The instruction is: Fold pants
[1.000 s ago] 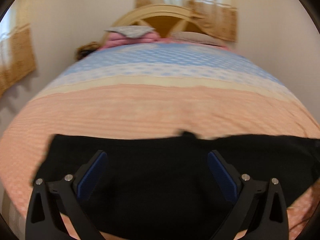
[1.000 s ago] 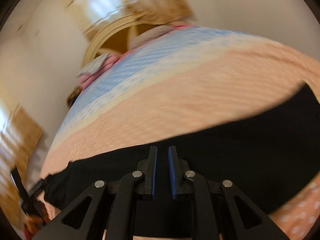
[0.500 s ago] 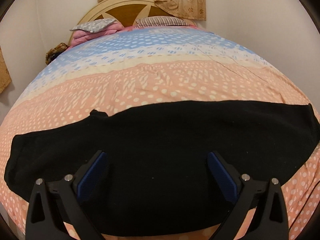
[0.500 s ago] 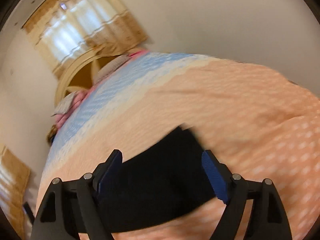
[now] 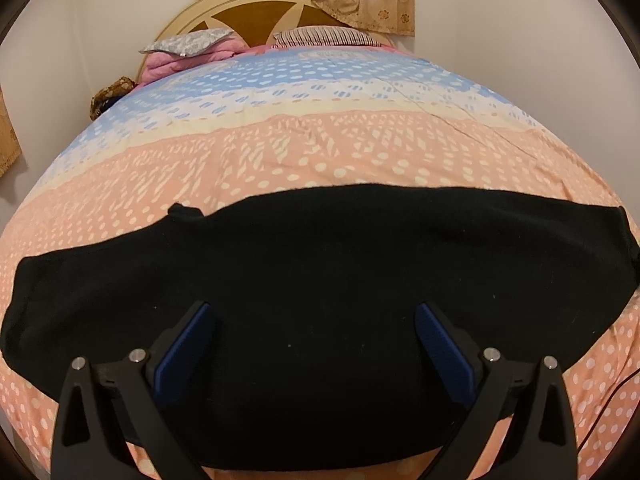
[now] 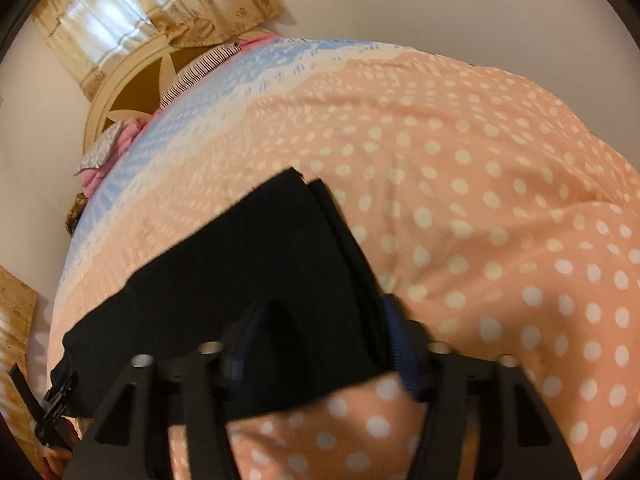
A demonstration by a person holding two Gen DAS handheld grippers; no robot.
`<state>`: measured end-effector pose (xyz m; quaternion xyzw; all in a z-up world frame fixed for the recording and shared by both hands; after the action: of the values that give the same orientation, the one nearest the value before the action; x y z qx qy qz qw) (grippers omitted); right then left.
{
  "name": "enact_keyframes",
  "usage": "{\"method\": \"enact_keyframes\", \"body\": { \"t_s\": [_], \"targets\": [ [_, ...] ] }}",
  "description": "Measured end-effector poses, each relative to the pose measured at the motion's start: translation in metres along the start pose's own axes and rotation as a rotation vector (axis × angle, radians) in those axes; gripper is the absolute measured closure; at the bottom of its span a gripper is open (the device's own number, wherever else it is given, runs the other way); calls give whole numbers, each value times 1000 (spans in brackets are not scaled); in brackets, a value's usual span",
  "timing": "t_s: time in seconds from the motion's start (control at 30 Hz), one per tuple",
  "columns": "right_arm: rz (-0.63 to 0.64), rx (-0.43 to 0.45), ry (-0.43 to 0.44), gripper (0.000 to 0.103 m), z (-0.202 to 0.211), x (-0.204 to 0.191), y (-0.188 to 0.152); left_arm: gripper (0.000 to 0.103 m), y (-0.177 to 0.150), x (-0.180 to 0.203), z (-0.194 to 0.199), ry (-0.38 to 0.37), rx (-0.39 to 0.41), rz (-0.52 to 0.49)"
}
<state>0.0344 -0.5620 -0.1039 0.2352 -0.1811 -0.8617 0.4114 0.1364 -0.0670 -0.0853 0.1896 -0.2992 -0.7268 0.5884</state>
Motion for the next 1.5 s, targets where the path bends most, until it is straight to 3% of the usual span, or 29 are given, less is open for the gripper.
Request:
{"method": "enact_keyframes", "body": {
  "t_s": [0.1,0.23,0.3,0.43,0.53,0.73,0.83,0.93,1.0,1.07,1.1,1.23,1.3,1.33,1.37,1.4,1.5],
  "targets": [
    [-25,-24,45,79,0,5,-5,0,-1,-2,0,-19,-6,18],
    [-58,20,29,87,10,2,-10,0,-2,-5,2,-39,-12,20],
    [-10,85,-11,88,25,-17,-8,0,-2,-7,5,-34,-7,10],
    [156,202,-29,88,60,-79,-6,0,-1,-13,12,-37,19,11],
    [327,252,16,88,81,-144,-14,0,0,-19,17,-51,34,25],
    [641,202,155,88,68,-267,-67,0,-1,-37,23,-52,52,55],
    [780,175,161,88,40,-314,-108,0,-3,-50,23,-53,56,84],
    [866,162,162,88,21,-339,-137,0,-4,-58,22,-47,58,103],
    [940,199,107,87,8,-351,-159,0,-5,-63,20,-44,60,112],
    [983,226,71,83,-1,-357,-172,0,-5,-66,18,-42,57,118],
    [993,221,66,75,-6,-360,-178,0,-6,-68,17,-42,55,122],
    [1005,264,49,69,-3,-364,-190,0,-6,-69,13,-41,45,119],
    [1002,214,127,65,5,-360,-189,0,-6,-69,13,-38,46,106],
    [992,176,199,61,11,-358,-187,0,-5,-68,13,-32,50,96],
    [977,118,313,50,21,-352,-186,0,-5,-68,13,-25,54,88],
    [969,95,365,47,26,-349,-184,0,-4,-68,12,-21,55,84],
    [875,105,429,46,41,-339,-160,0,-4,-68,10,-21,50,86]
  ]
}}
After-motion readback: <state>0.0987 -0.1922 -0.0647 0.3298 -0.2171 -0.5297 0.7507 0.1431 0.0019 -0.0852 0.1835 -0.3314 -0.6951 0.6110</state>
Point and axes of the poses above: each gripper's, at about its wrist camera, not at the fingertips, and z roughly against the way its jaws point, x to its right, y to its top, the point moved 2 cm from there along -z, roughly the way its jaws point, and after that the axes turned 7 degrees about -y, right-handed, at the moved point
